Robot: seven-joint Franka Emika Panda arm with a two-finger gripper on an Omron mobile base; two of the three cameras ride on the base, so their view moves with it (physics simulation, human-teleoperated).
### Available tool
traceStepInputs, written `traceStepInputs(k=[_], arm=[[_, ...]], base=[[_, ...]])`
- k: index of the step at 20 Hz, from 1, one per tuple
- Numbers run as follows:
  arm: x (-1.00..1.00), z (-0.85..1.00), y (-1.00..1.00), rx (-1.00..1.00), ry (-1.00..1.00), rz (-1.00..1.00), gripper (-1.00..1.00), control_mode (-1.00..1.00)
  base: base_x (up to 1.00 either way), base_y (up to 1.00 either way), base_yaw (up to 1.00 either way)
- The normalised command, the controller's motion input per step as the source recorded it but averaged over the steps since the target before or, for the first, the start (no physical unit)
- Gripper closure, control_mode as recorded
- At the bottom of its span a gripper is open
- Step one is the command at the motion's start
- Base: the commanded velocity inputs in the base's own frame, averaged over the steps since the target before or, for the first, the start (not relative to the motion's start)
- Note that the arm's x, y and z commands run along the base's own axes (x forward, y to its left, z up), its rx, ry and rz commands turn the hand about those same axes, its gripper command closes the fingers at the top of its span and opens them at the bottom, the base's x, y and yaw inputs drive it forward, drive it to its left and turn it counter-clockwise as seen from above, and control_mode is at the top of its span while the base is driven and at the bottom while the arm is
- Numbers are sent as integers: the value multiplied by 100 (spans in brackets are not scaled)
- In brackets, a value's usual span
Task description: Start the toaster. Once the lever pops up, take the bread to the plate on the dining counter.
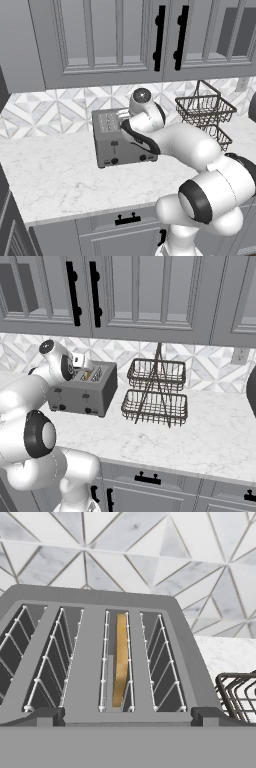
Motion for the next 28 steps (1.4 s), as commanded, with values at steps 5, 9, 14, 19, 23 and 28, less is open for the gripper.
traceStepInputs(k=[5, 9, 14, 19, 23, 28], arm=[[0, 0, 0, 0, 0, 0, -100, -100], [0, 0, 0, 0, 0, 0, -100, -100], [0, 0, 0, 0, 0, 0, -100, -100], [0, 0, 0, 0, 0, 0, -100, -100], [0, 0, 0, 0, 0, 0, -100, -100], [0, 0, 0, 0, 0, 0, -100, -100]], base=[[0, 0, 0], [0, 0, 0], [0, 0, 0], [0, 0, 0], [0, 0, 0], [0, 0, 0]])
